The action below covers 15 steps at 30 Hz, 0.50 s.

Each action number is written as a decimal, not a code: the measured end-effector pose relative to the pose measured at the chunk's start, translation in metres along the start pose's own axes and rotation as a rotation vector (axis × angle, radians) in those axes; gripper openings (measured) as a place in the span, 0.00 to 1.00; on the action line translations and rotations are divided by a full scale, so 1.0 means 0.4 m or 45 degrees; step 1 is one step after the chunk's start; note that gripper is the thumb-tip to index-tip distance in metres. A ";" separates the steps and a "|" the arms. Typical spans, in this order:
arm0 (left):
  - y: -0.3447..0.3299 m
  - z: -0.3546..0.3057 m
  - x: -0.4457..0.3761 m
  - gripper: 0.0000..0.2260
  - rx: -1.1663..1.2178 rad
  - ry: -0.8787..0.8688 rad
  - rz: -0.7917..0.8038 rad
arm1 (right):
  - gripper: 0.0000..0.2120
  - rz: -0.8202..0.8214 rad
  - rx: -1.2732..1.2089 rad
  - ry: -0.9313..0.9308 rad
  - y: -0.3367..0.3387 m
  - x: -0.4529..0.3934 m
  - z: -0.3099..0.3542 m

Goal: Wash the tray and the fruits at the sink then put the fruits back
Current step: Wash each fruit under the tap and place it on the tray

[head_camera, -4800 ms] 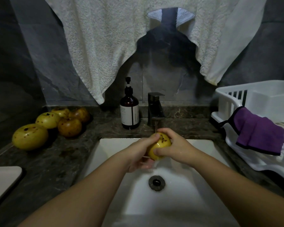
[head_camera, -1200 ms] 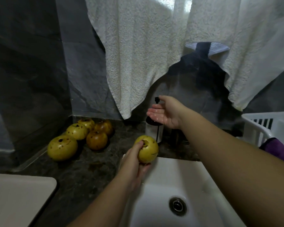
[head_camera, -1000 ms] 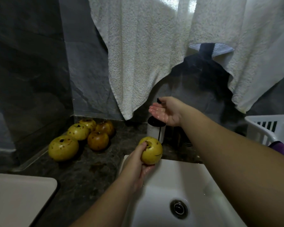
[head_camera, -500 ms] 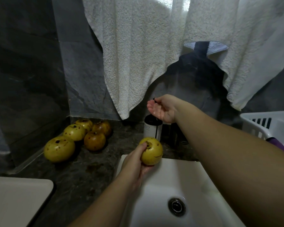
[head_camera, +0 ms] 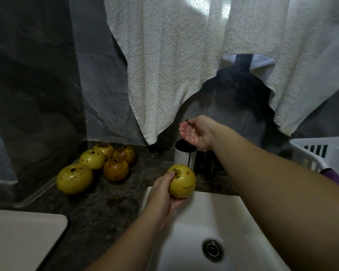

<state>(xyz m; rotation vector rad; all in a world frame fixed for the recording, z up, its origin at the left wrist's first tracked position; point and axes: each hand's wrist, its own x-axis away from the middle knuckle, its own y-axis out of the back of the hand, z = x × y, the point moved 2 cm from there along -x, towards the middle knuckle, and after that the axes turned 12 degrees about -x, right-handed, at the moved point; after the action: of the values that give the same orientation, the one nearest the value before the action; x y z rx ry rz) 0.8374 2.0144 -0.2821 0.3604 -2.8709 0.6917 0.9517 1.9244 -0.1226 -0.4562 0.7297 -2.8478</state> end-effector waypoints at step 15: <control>-0.021 0.010 0.023 0.25 0.267 0.273 0.013 | 0.17 0.131 -0.013 0.092 0.038 0.105 -0.141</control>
<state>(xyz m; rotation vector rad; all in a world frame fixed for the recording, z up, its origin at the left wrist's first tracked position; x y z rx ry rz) 0.8303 2.0033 -0.2799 0.2790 -2.6074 0.9738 0.8948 1.9263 -0.1667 -0.3095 0.7574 -2.7781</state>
